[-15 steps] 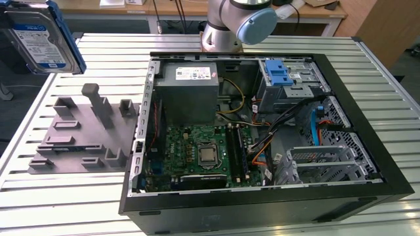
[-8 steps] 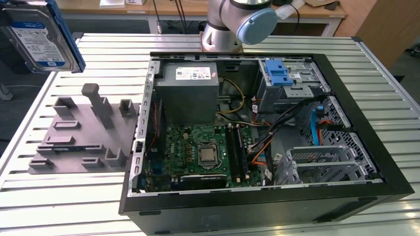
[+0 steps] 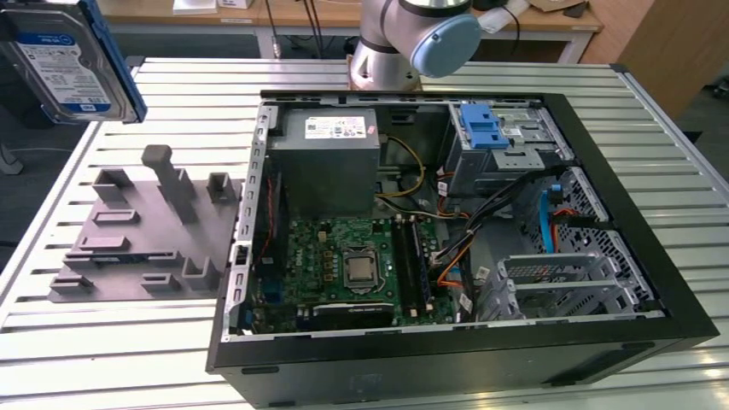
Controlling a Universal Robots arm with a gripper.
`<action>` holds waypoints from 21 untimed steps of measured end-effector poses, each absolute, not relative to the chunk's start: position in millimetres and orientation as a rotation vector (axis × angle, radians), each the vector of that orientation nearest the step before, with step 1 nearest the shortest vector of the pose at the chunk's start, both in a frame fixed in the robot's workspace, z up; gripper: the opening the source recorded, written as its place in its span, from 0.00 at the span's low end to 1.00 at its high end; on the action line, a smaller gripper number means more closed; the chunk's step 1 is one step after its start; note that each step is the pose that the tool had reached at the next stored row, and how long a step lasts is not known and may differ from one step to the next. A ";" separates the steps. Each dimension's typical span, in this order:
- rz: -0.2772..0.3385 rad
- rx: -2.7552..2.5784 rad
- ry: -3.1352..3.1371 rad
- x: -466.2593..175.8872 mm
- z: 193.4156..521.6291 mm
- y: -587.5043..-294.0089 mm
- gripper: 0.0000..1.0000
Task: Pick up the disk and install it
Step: 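Pick up the disk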
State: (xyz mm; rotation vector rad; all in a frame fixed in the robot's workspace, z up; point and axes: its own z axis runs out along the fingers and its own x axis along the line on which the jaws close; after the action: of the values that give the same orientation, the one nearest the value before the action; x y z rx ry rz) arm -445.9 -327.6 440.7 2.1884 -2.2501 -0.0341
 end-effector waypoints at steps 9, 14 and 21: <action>-0.034 2.188 -2.250 -445.9 445.9 -327.6 0.37; -0.034 2.188 -2.250 -445.9 448.6 -327.6 0.37; -0.034 2.188 -2.250 -445.9 452.5 -327.6 0.37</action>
State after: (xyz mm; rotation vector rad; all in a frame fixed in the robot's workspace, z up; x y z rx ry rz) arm -445.9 -327.6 452.5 2.1884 -2.2501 -0.0341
